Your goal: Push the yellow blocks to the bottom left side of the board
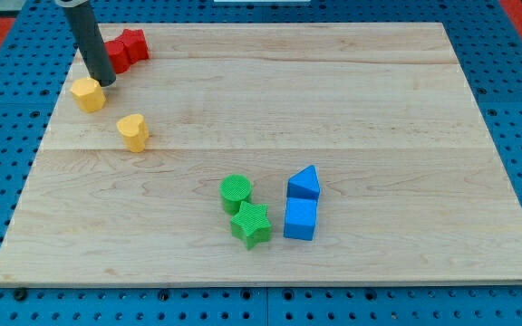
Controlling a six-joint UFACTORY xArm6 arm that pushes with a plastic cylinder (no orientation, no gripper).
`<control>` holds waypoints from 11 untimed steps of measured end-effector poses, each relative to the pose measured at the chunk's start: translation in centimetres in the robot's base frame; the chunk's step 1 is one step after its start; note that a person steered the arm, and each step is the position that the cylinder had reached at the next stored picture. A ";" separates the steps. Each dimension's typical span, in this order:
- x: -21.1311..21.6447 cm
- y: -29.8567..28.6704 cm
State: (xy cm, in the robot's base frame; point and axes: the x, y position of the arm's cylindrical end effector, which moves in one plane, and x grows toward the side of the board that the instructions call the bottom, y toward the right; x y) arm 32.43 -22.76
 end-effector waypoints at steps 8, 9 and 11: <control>23.0 6.6; 21.7 8.0; 10.7 17.5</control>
State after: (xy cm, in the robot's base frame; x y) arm 43.16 -5.26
